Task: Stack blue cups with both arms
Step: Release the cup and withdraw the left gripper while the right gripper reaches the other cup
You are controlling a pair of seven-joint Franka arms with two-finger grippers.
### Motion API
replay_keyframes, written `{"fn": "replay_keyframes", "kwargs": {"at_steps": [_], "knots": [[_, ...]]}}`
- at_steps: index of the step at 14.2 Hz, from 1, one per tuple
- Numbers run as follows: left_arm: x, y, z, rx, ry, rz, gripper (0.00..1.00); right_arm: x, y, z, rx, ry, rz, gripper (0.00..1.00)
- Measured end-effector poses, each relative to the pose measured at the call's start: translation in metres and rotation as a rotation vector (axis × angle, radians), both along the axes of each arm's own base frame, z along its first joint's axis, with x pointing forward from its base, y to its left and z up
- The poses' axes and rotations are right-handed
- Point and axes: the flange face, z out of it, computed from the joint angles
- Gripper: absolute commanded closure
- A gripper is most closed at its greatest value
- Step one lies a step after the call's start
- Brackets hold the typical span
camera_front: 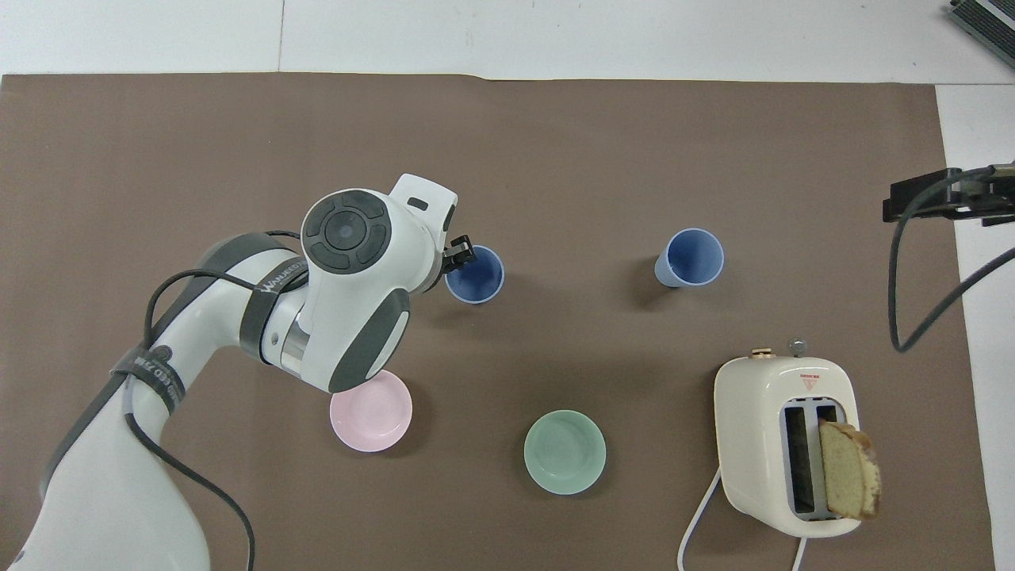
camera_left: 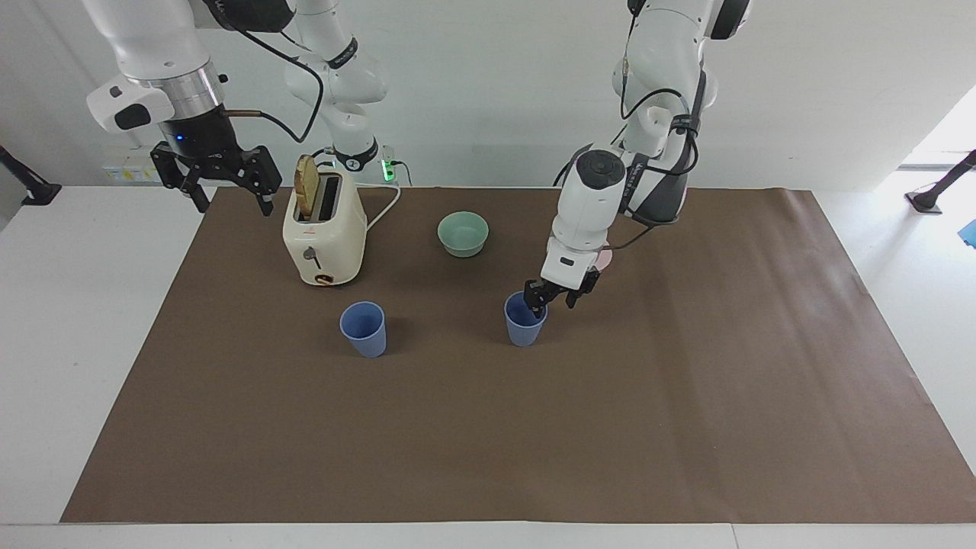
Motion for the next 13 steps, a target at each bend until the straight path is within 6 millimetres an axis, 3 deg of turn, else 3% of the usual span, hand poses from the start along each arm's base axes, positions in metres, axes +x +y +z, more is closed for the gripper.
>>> {"fn": "replay_keyframes", "kwargs": {"at_steps": [2, 4, 7, 13], "knots": [[0.005, 0.024, 0.028, 0.009, -0.013, -0.014, 0.0, -0.001, 0.003, -0.01, 0.0, 0.015, 0.011, 0.0], [0.009, 0.059, 0.054, 0.029, -0.008, -0.047, 0.0, 0.002, 0.009, -0.035, 0.0, 0.013, 0.045, 0.0], [0.008, 0.116, 0.087, 0.065, 0.026, -0.109, 0.0, 0.014, 0.024, -0.088, 0.003, 0.036, 0.074, 0.0], [0.004, 0.203, 0.122, 0.097, 0.069, -0.262, 0.0, 0.055, 0.046, -0.208, 0.022, 0.072, 0.114, 0.0]]}}
